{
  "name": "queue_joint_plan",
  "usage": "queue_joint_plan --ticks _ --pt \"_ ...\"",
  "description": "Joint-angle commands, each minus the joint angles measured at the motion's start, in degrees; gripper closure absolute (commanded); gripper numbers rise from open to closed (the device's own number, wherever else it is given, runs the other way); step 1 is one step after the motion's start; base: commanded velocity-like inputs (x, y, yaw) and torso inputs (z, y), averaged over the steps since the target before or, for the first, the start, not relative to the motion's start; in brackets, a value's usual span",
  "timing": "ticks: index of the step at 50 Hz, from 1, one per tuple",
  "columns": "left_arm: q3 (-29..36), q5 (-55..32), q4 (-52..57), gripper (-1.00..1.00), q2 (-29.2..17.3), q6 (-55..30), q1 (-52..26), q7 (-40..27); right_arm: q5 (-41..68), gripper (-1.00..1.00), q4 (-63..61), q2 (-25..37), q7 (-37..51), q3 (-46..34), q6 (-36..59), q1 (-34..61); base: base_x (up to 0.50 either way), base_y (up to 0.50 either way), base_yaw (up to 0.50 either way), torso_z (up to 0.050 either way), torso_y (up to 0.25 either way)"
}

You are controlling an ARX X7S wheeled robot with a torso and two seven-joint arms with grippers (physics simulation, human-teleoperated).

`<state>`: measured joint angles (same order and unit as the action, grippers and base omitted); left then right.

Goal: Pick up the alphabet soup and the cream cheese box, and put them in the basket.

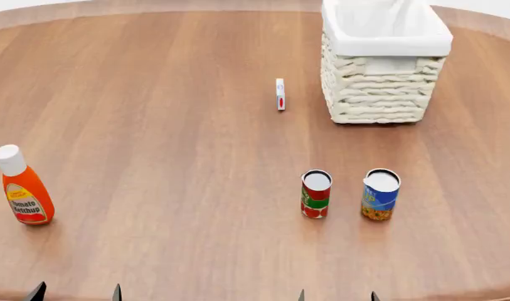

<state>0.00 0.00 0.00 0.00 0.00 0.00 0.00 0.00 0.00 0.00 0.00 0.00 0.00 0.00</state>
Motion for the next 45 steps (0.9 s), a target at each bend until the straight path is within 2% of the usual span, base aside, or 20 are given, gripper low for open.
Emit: queue_joint_plan --ticks 1,15,22,26,30,32,35,45 --pt "0.68 -0.63 -0.46 -1.0 -0.63 0.4 -0.08 -0.67 1.79 -1.0 0.21 1.79 2.19 -2.2 -0.21 0.07 0.0 0.0 0.0 0.0 0.0" --pt "3.3 -2.17 7.1 -1.0 -3.29 -0.42 1.6 -3.67 2.4 -1.0 -6.88 3.74 5.39 -3.75 1.62 -0.54 0.0 0.0 0.0 0.0 0.0" --pt "3.5 -2.49 19.55 -1.0 -4.37 -4.19 2.38 -4.95 2.33 -1.0 -20.97 5.33 5.86 -4.47 6.36 -0.87 0.0 0.0 0.0 0.0 0.0" --pt "3.49 -1.24 24.94 -1.0 -4.89 -1.59 2.84 -6.37 1.94 -1.0 -30.53 6.4 6.11 -4.86 9.73 -0.38 0.0 0.0 0.0 0.0 0.0" --pt "4.49 0.97 29.03 -1.0 -5.63 -1.35 2.96 -7.1 1.91 -1.0 -33.41 6.99 6.38 -5.06 10.32 0.01 0.0 0.0 0.0 0.0 0.0" --pt "3.98 -0.87 33.58 -1.0 -5.52 -2.54 3.16 -7.16 3.95 -1.0 -38.46 7.38 5.82 -4.76 11.01 -1.2 0.0 0.0 0.0 0.0 0.0" --pt "3.67 -1.22 36.33 -1.0 -5.67 -3.27 3.21 -7.75 1.23 -1.0 -39.82 8.12 6.67 -5.4 8.31 -2.2 0.0 0.0 0.0 0.0 0.0" --pt "3.04 -1.8 50.03 -1.0 -7.32 -7.87 3.55 -8.85 3.77 -1.0 -49.36 9.37 6.64 -4.62 8.59 -2.49 0.0 0.0 0.0 0.0 0.0"
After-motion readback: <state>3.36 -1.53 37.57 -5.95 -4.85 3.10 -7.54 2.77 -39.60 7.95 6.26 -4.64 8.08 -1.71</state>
